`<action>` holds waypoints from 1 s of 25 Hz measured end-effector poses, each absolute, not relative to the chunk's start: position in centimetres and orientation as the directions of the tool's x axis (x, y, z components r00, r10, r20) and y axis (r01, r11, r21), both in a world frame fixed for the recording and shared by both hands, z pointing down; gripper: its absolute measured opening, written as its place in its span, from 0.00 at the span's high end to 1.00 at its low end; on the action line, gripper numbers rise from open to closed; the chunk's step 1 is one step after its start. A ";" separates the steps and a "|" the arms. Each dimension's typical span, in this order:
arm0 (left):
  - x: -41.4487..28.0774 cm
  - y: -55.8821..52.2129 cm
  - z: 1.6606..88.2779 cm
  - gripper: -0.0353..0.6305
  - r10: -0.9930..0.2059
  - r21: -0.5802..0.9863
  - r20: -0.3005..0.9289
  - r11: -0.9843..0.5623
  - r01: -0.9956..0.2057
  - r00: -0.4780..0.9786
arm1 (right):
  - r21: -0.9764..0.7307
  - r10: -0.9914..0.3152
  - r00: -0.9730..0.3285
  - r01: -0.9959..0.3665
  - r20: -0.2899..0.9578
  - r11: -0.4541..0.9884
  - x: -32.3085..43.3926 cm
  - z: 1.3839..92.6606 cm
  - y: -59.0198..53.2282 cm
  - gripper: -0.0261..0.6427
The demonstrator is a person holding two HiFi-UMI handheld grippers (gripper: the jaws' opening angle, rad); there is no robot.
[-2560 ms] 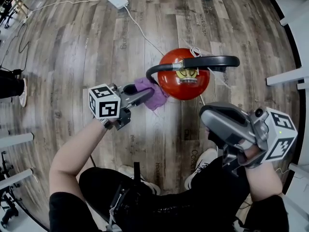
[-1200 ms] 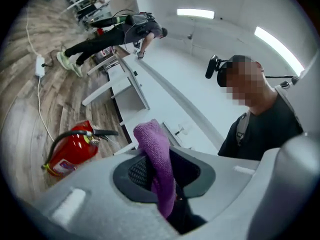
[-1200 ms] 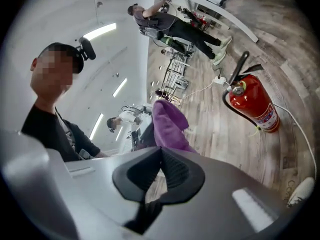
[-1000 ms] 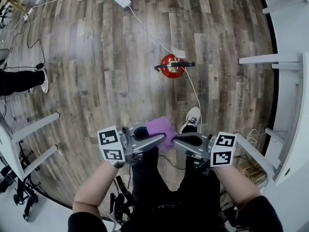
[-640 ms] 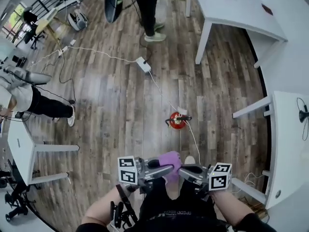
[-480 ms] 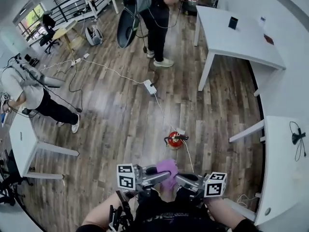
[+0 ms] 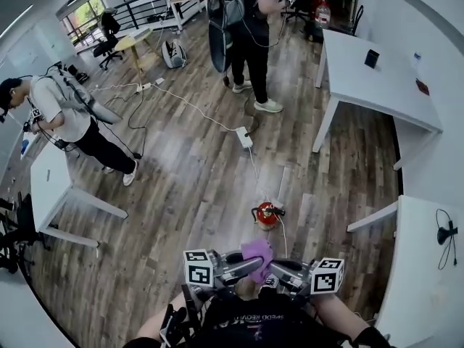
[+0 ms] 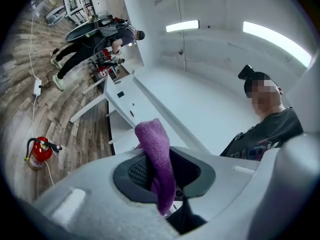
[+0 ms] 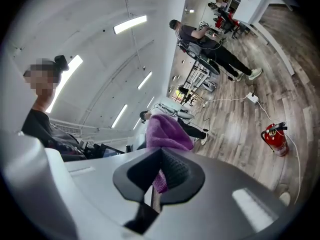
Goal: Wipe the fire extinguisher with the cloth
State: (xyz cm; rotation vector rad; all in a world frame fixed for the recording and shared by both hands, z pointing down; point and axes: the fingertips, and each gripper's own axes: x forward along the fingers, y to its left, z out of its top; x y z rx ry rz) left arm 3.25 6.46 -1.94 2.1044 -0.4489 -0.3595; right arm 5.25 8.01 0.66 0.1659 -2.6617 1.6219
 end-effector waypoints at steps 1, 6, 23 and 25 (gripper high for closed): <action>3.3 6.9 -1.8 0.84 -0.453 0.851 -0.083 -0.495 -0.173 0.888 | -0.887 -0.074 -0.995 -0.097 0.071 0.452 5.3 0.8 8.4 0.96; 3.6 9.4 -1.8 0.84 -0.408 0.867 -0.080 -0.479 -0.139 0.909 | -0.893 -0.105 -0.992 -0.110 0.071 0.436 5.6 0.8 10.9 0.96; -5.9 24.3 -3.5 0.84 -0.134 0.865 -0.159 -0.497 0.072 0.978 | -0.840 -0.320 -0.941 -0.260 0.109 0.477 -2.2 -2.0 25.2 0.96; -6.9 26.2 -2.8 0.84 -0.120 0.871 -0.158 -0.485 0.081 0.980 | -0.861 -0.357 -0.928 -0.266 0.106 0.435 -3.1 -1.7 26.9 0.96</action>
